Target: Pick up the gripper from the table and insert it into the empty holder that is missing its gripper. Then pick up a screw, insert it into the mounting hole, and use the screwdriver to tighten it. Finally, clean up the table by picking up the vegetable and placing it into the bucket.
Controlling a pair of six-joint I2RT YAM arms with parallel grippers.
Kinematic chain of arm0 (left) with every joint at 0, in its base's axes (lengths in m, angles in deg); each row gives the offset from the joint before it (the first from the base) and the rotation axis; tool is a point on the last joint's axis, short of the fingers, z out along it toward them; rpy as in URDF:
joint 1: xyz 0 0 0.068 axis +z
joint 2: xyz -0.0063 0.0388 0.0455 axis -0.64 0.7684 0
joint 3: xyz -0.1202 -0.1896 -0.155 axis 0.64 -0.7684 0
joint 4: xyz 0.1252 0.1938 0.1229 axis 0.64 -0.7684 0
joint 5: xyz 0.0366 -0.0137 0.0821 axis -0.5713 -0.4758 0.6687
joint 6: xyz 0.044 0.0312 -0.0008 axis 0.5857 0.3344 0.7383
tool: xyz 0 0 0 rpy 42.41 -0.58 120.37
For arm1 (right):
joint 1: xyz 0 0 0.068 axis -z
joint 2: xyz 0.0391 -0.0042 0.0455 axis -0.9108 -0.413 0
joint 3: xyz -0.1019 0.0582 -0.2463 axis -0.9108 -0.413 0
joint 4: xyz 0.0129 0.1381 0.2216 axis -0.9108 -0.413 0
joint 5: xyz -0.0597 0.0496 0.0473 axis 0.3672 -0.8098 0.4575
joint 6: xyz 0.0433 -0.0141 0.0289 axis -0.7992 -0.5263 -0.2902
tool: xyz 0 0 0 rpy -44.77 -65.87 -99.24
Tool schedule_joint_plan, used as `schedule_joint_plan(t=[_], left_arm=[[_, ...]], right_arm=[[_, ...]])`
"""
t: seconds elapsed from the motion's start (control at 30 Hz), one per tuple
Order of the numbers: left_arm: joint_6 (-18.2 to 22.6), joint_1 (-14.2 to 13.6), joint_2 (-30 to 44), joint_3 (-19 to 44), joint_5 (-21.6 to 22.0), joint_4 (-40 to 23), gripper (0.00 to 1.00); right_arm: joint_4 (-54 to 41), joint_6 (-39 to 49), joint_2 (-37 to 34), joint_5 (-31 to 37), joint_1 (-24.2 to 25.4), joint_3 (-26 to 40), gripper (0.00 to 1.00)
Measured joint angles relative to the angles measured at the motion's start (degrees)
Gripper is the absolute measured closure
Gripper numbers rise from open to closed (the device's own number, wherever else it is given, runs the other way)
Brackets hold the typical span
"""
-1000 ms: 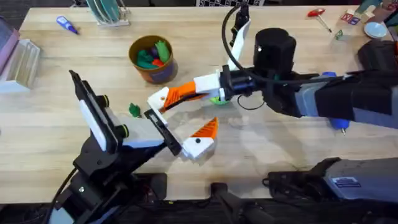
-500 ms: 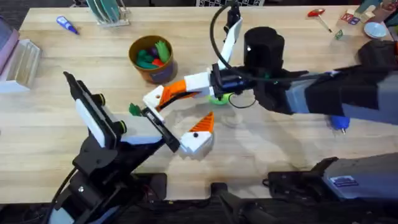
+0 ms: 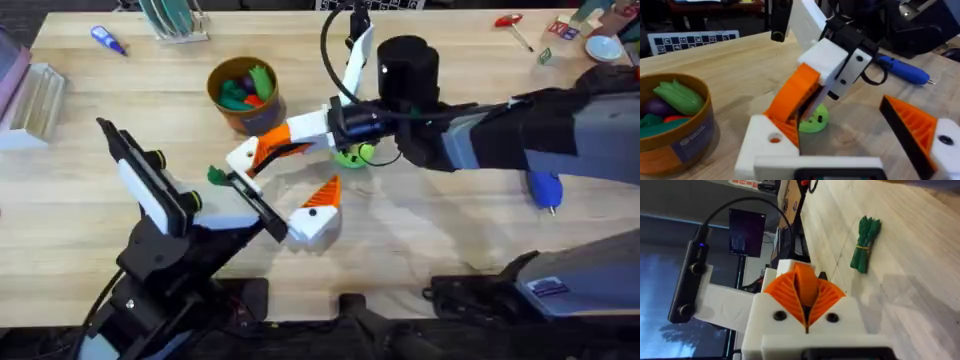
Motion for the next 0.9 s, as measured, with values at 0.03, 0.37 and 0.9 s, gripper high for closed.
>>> schedule_joint_plan(t=[0.03, 0.37, 0.9], left_arm=[[0.0, 0.0, 0.0, 0.0, 0.3, 0.0, 0.014], [-0.2, 0.2, 0.0, 0.0, 1.4, -0.2, 0.014], [0.6, -0.3, 0.0, 0.0, -3.6, 0.4, 0.014]], right_arm=[[0.0, 0.0, 0.0, 0.5, -0.3, 0.1, 0.994], [-0.1, 0.4, 0.0, 1.7, -1.0, 0.3, 0.994], [-0.4, 1.2, -0.9, -10.0, 3.2, 0.3, 0.924]])
